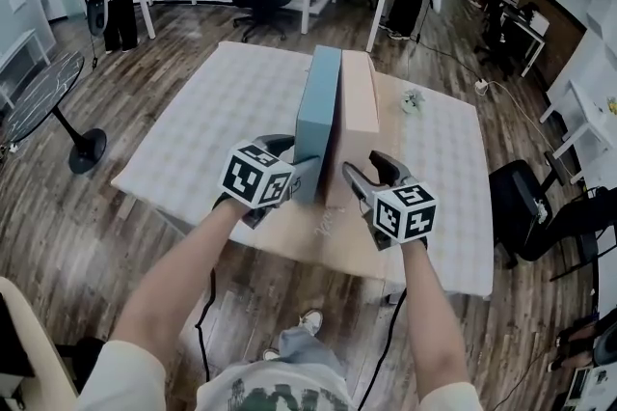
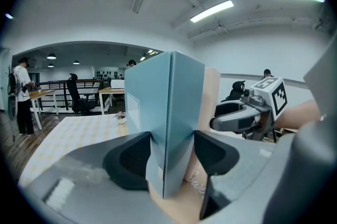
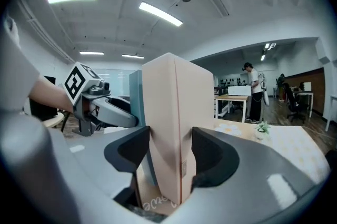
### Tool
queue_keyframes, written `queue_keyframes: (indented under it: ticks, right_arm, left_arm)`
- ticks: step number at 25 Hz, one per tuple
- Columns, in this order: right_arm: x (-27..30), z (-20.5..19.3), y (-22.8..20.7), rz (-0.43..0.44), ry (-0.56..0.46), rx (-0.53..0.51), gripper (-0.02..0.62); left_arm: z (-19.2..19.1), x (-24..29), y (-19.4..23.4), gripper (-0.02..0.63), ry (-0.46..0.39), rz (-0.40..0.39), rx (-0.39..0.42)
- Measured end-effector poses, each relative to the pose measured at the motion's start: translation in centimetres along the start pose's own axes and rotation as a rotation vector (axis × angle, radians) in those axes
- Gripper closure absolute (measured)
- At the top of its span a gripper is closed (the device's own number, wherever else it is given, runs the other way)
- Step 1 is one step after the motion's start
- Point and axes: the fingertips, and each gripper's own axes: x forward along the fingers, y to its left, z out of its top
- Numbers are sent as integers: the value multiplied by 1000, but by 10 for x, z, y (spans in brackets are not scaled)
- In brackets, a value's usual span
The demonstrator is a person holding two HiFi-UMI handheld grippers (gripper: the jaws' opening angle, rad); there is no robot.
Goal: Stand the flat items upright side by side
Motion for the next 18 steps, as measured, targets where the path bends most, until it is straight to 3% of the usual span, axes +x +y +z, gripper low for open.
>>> queue_keyframes:
  ticks: [6,15,18]
  right_arm:
    - [15,3,11,-1,-41,35,364]
    - [-18,16,14,-124,-52,78,379]
    - [-42,22,19,-187,-51,94,435]
  left_arm:
    - [3,6,-4,337,-1,-13,-19]
    - [17,-23,-4,339,-52,90,-39]
    - [21,-46,-9,432,-69,146,-46]
